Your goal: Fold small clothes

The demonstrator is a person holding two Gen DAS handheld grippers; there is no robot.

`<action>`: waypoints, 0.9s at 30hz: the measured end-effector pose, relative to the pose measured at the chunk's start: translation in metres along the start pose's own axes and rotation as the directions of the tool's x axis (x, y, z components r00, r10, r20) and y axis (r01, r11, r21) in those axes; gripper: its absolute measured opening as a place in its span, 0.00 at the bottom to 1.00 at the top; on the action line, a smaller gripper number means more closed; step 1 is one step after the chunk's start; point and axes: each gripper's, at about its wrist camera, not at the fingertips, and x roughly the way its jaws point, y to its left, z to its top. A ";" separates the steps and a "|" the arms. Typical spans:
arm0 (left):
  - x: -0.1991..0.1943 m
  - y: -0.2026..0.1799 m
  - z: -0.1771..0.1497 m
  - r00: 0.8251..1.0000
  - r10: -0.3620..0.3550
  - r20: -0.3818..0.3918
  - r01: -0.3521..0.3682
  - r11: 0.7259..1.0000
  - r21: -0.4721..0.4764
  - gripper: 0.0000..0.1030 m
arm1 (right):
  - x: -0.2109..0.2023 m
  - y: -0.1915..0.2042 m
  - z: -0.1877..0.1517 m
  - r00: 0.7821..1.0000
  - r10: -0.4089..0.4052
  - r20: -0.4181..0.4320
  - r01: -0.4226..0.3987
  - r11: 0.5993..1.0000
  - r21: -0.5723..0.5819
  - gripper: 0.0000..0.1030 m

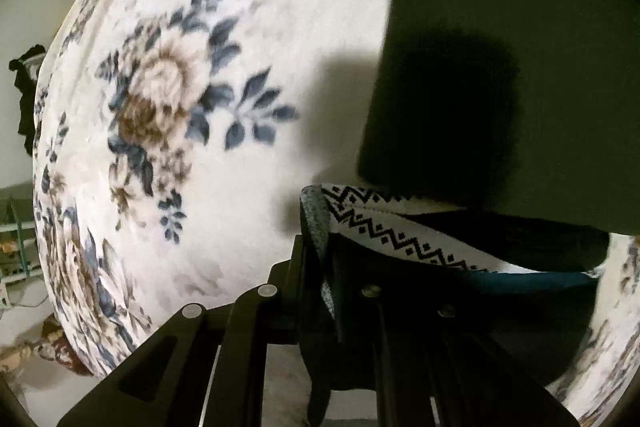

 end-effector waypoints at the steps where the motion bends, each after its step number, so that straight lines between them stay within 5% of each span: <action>1: 0.000 0.001 0.002 1.000 -0.008 -0.007 0.007 1.000 -0.006 0.03 | -0.001 -0.007 0.001 0.999 0.032 -0.011 -0.031 0.999 0.025 0.14; 4: -0.005 0.003 0.014 0.997 -0.055 -0.046 0.053 0.998 -0.032 0.05 | -0.018 -0.023 -0.007 0.987 0.149 -0.060 -0.148 0.989 0.030 0.33; 5: -0.009 0.003 0.016 0.997 -0.059 -0.046 0.057 0.998 -0.036 0.06 | -0.028 -0.029 -0.016 0.978 0.194 -0.074 -0.193 0.981 0.020 0.49; 7: -0.020 0.004 0.023 0.996 -0.087 -0.034 0.085 0.995 -0.043 0.27 | -0.052 -0.047 -0.047 0.957 0.274 -0.091 -0.274 0.962 0.012 0.58; 9: -0.028 0.004 0.025 0.994 -0.110 -0.016 0.109 0.993 -0.043 0.62 | -0.072 -0.069 -0.091 0.932 0.343 -0.117 -0.343 0.939 0.021 0.58; 16: -0.009 -0.003 0.033 0.988 -0.142 -0.059 0.144 0.989 0.044 0.62 | -0.059 -0.161 -0.307 0.906 0.356 -0.231 -0.346 0.935 0.083 0.63; 22: 0.033 -0.006 0.016 0.975 -0.122 -0.187 0.151 0.977 0.150 0.62 | 0.030 -0.228 -0.487 0.825 0.451 -0.340 -0.357 0.883 0.304 0.63; 27: 0.046 -0.013 0.009 0.967 -0.122 -0.222 0.170 0.963 0.211 0.63 | 0.082 -0.235 -0.557 0.732 0.618 -0.287 -0.465 0.761 0.453 0.63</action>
